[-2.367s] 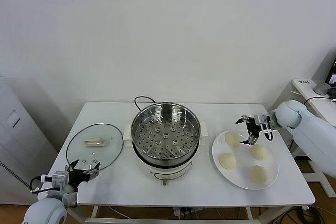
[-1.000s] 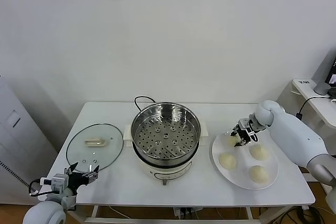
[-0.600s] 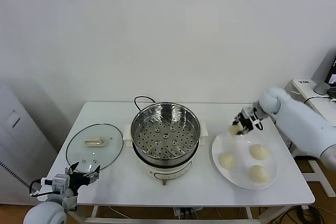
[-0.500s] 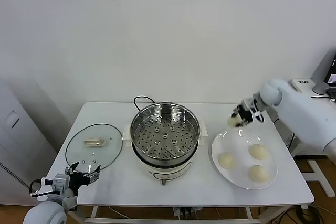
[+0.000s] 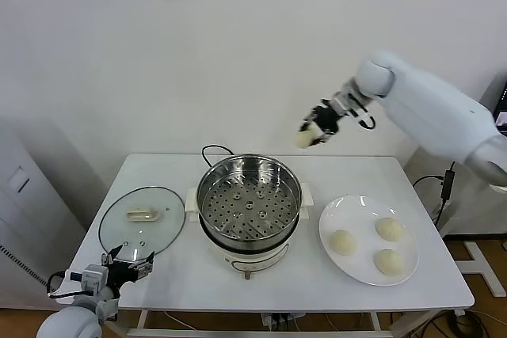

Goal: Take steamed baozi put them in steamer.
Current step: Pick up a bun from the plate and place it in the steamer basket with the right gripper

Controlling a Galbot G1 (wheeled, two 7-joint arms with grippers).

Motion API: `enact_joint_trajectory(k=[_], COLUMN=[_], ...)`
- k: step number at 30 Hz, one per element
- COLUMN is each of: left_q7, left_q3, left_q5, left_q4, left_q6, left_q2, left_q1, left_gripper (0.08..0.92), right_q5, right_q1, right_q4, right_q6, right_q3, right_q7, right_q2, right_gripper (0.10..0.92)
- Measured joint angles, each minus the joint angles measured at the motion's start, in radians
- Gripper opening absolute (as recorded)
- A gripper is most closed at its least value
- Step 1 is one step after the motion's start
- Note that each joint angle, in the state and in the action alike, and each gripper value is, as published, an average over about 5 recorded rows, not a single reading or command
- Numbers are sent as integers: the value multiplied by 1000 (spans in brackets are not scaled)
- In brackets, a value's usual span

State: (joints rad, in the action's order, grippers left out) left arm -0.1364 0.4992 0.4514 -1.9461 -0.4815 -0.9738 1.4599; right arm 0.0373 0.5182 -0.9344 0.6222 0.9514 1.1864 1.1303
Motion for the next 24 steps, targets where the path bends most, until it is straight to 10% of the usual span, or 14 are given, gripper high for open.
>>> enact_joint_trajectory(k=[24], left_q7=[1], left_q3=[5], left_q5=[-13], left_q4=[-2], left_q6=[16], left_q2=[-6], left_q1=[33], left_gripper=[823], right_q5=[-409], right_q1=[-142], right_q4=[-54], right_q6=[202], right_q3=[-71], right_q7=[66], right_q2=[183], right_gripper=[441])
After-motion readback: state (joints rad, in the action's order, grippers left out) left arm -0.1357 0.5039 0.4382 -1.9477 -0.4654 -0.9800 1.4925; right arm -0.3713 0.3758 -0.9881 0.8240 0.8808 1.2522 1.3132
